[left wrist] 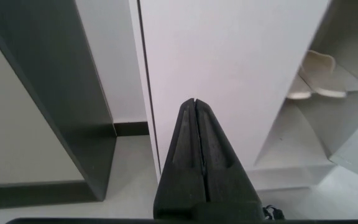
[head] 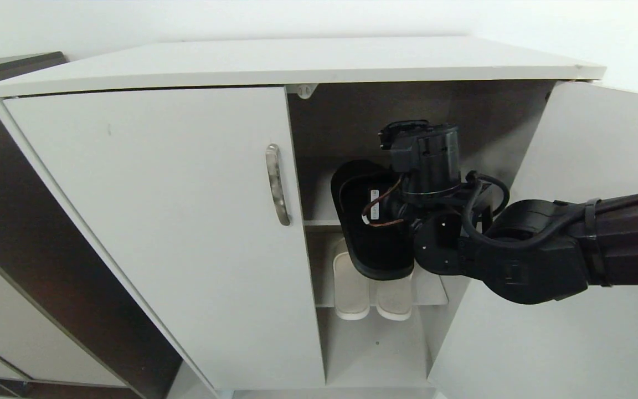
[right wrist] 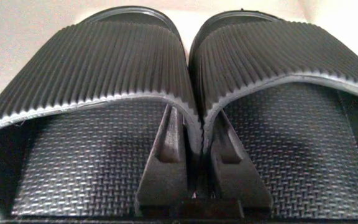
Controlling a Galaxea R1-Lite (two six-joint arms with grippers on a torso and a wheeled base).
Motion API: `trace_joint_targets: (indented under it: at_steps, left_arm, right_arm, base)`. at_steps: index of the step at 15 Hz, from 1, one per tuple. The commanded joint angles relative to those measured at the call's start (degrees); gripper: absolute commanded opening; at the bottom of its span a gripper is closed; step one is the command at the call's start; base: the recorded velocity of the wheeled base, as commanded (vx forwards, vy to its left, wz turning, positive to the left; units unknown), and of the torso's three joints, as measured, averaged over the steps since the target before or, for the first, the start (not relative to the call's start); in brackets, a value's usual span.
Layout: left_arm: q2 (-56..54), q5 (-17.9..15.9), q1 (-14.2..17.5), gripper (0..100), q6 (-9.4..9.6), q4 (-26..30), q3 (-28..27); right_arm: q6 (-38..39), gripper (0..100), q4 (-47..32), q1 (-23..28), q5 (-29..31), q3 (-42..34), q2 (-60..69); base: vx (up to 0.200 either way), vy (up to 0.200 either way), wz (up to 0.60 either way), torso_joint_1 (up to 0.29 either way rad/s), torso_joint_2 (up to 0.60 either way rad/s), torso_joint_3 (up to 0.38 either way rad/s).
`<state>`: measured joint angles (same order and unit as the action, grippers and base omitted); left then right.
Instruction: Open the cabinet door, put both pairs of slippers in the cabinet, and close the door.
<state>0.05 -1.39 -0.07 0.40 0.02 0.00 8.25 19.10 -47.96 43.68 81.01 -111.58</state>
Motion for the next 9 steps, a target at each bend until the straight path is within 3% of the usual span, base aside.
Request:
trace_joint_targets:
  at_steps: [1, 4, 9]
  left_arm:
    - [0.04, -0.02, -0.01, 0, 0.04, -0.02, 0.0]
    - [0.04, -0.02, -0.01, 0, 0.04, -0.02, 0.0]
    - [0.04, -0.02, -0.01, 0, 0.04, -0.02, 0.0]
  right_arm:
    - [0.01, 0, -1.26, 0.06, 0.0, 2.84, -1.71]
    - [0.8, 0, -7.33, 1.46, -0.17, 9.7, -3.82]
    - [0.98, 0, -8.29, 3.4, -0.09, 16.99, -8.83]
  base:
    - [0.0, 0.0, 0.0, 0.0, 0.0, 0.0]
    - [0.0, 0.0, 0.0, 0.0, 0.0, 0.0]
    - [0.0, 0.0, 0.0, 0.0, 0.0, 0.0]
